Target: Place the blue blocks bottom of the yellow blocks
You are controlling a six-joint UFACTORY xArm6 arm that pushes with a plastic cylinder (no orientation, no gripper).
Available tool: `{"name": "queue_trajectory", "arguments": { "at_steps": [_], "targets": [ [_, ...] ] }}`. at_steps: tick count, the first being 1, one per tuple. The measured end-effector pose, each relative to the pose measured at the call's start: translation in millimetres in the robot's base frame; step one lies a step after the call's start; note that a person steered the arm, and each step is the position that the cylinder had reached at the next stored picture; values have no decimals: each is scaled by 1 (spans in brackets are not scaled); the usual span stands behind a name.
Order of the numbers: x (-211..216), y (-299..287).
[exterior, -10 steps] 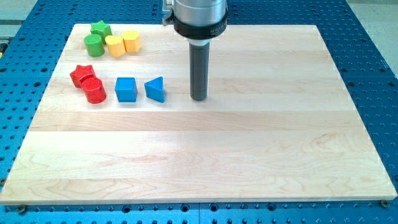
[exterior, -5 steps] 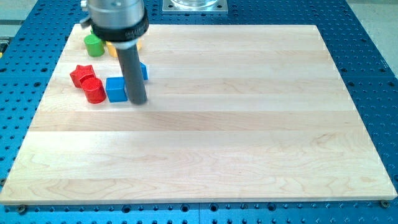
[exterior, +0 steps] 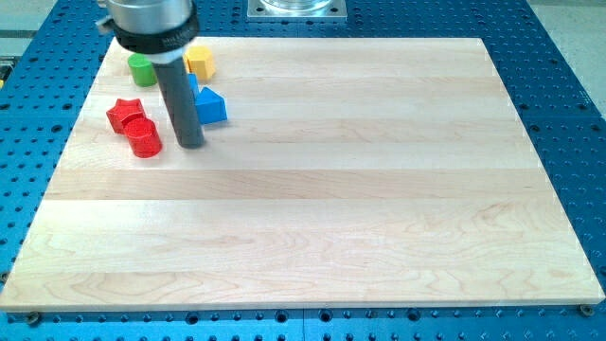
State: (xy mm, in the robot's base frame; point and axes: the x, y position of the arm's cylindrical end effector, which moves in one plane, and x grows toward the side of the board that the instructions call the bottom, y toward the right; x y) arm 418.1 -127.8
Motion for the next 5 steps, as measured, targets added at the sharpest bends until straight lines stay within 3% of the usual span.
{"name": "queue_trajectory", "arguments": {
  "at_steps": [2, 4, 5],
  "targets": [
    [-73, 10],
    [39, 9],
    [27, -56]
  ]
}}
